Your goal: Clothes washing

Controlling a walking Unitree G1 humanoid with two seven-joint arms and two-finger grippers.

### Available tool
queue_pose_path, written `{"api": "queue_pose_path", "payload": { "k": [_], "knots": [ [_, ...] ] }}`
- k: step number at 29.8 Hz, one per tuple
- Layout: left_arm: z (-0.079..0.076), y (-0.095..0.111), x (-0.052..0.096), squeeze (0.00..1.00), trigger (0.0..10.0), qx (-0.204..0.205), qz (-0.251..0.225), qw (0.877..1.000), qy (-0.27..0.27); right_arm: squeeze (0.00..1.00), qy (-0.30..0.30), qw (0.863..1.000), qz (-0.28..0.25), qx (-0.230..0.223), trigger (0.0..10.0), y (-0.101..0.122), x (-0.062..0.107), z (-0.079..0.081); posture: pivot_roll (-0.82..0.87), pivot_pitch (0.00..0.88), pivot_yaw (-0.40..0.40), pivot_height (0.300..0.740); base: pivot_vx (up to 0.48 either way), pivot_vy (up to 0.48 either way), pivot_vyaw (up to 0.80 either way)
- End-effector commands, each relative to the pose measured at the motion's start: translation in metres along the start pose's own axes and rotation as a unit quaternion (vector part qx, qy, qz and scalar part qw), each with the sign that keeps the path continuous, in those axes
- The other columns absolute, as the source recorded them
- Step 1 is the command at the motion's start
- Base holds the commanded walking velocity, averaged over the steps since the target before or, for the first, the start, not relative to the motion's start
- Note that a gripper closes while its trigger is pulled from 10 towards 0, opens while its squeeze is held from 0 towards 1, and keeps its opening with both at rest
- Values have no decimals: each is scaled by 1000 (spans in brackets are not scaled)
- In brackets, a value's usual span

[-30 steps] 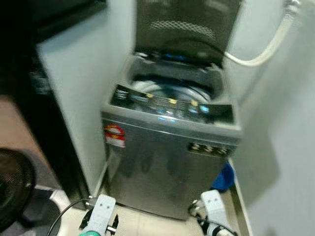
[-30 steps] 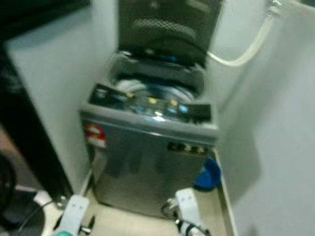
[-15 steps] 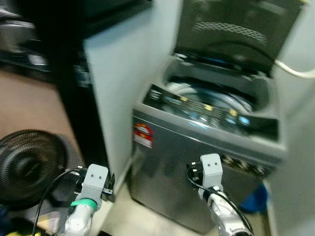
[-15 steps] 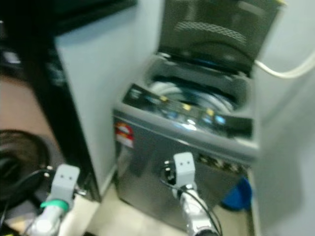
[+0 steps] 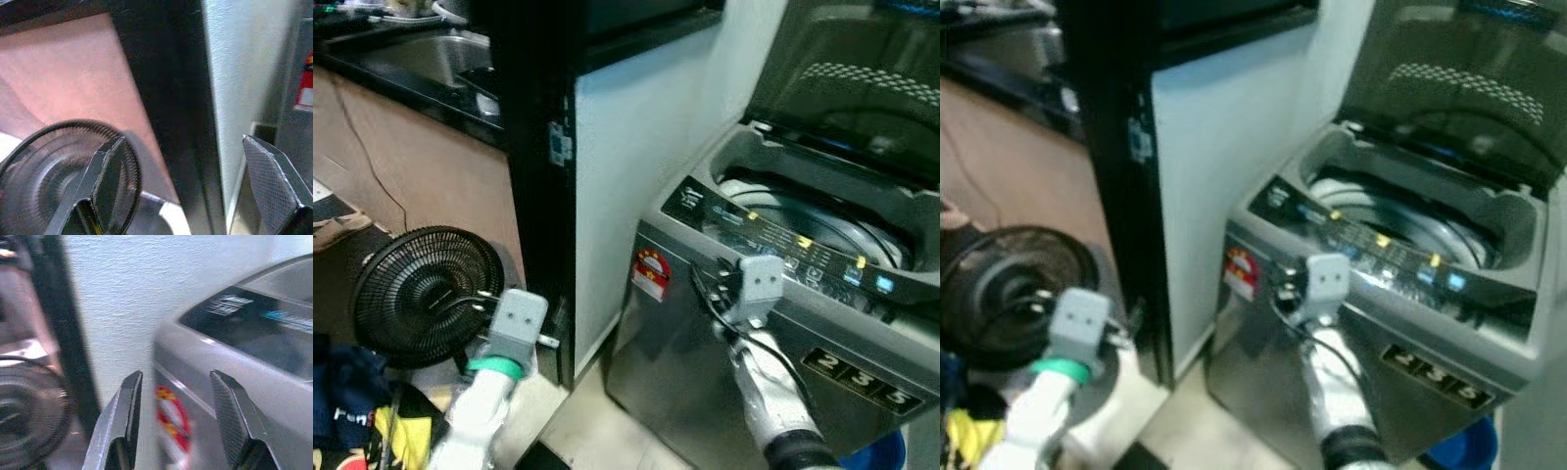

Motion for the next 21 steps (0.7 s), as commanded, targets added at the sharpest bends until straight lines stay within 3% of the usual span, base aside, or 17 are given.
{"api": "queue_pose_path", "payload": {
  "k": [1, 2, 9, 21],
  "knots": [
    [-6, 10, -3, 0, 10000, 5, -8, 1000, -12, 0, 9, 1000, -10, -8, 10000, 7, -2, 4, 65, 32, -43, 740, 0, 0, 731],
    [-6, 19, -7, 0, 10000, 3, -19, 1000, -13, 0, 17, 1000, -18, -13, 10000, 12, -5, 10, 65, 32, -43, 740, 0, 0, 731],
    [-5, 33, -10, 0, 10000, -2, -29, 1000, -12, 0, 44, 998, -24, -28, 10000, 18, -7, 26, 65, 24, -43, 740, 0, 0, 721],
    [-3, 42, -9, 0, 10000, 4, -16, 1000, -3, 0, 65, 997, -5, -36, 10000, 14, 0, 34, 65, 28, -43, 740, 0, 0, 707]
  ]
}}
Point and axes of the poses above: a point about 5 cm out from each wrist's last joint towards the gripper, its own x axis pointing back from the gripper into the wrist, its own y axis along the axis of the wrist's last joint, z = x × y, the point moved 6 cm from there along -x, pointing out of the wrist towards the gripper, and after that the axes turned 1 degree about x, right-handed, at the moved point
